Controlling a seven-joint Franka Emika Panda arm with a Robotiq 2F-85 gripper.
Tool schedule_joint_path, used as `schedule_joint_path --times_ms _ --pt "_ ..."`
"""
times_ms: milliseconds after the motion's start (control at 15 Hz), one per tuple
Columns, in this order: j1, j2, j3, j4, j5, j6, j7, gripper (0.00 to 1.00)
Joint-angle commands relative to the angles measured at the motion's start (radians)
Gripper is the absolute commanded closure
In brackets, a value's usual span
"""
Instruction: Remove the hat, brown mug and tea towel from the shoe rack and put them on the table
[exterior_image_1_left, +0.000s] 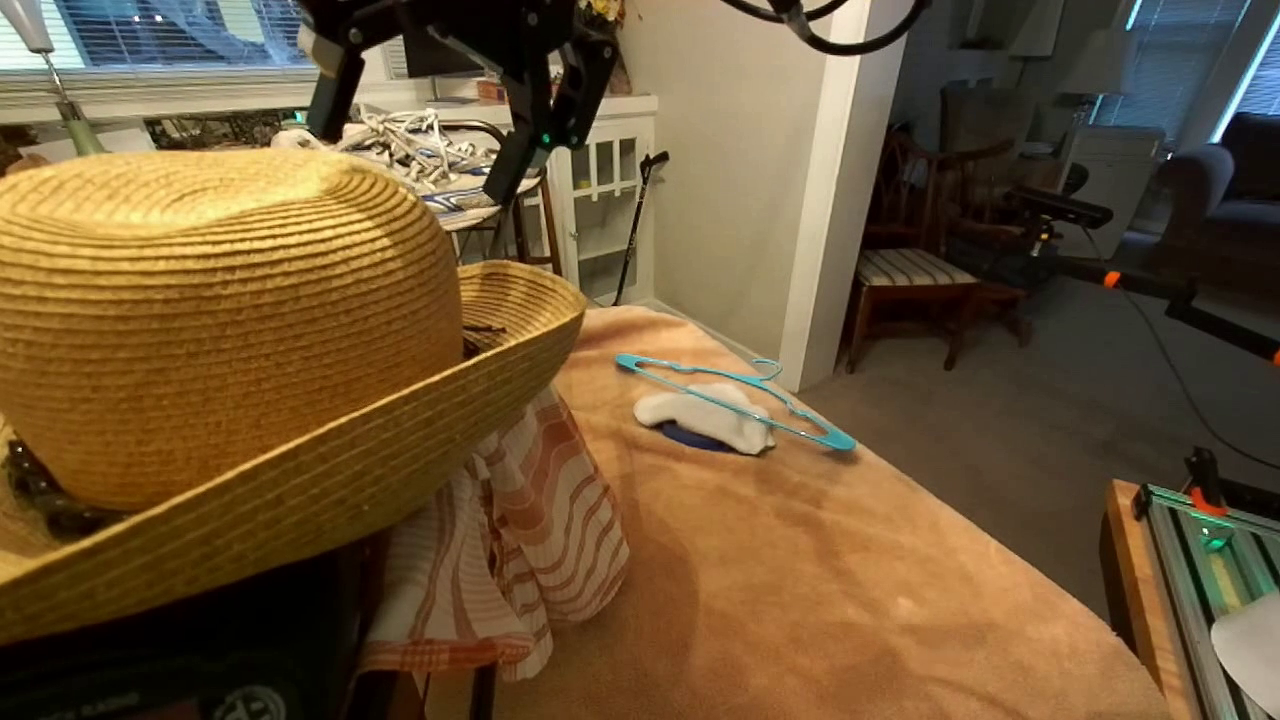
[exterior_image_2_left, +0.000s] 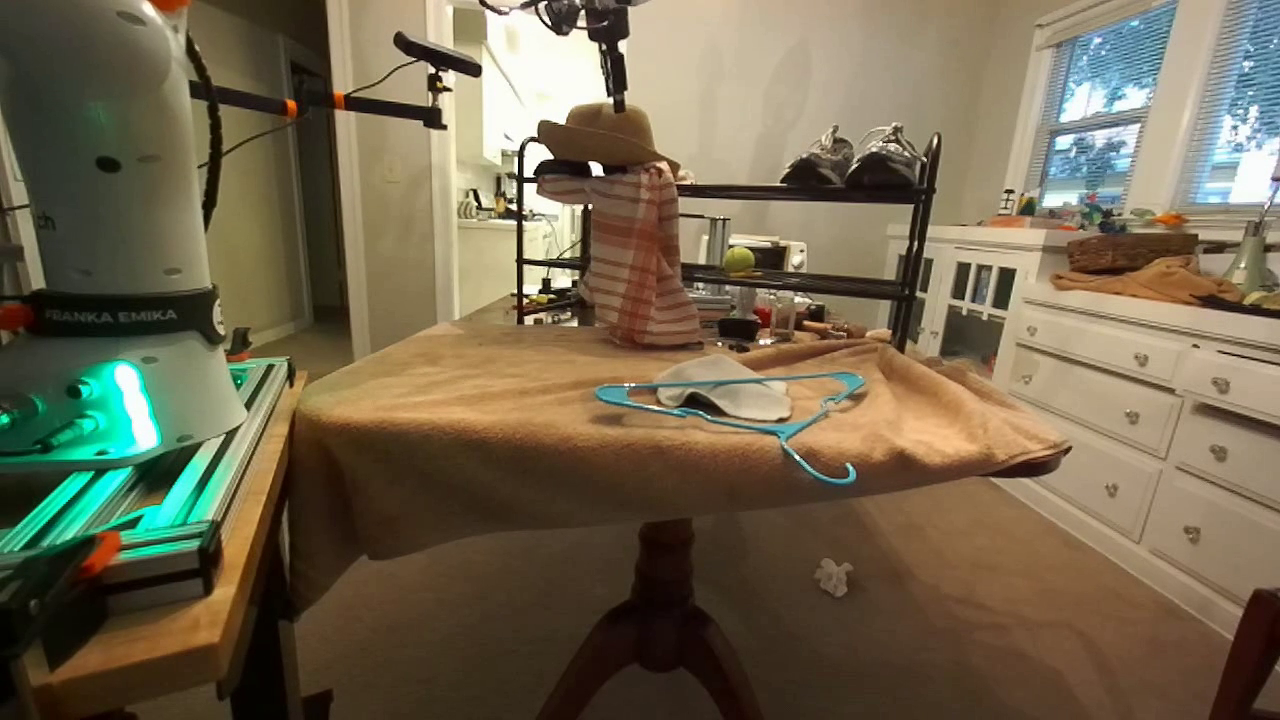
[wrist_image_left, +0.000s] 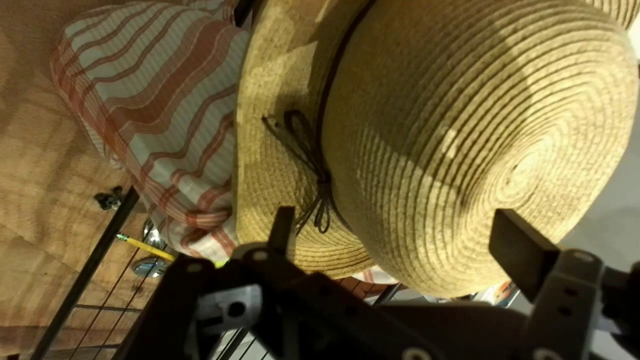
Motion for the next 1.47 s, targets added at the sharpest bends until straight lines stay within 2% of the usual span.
schedule_joint_path --times_ms 0,67,467,667,1267,1400 --pt "0.021 0.033 0.005 0.011 0.048 0.042 -0.01 0.26" --pt "0.025 0.039 0.006 0.01 0.051 0.058 -0.012 0.3" --pt "0.037 0.06 0.01 0.009 0.069 0.104 -0.021 0.79" --pt "0.04 0.051 0.011 0.008 0.079 0.109 -0.027 0.98" --pt "0.039 -0.012 0.019 -0.003 0.103 0.127 -0.045 0.98" --pt "0.035 -0.031 0.023 -0.003 0.141 0.15 -0.071 0.98"
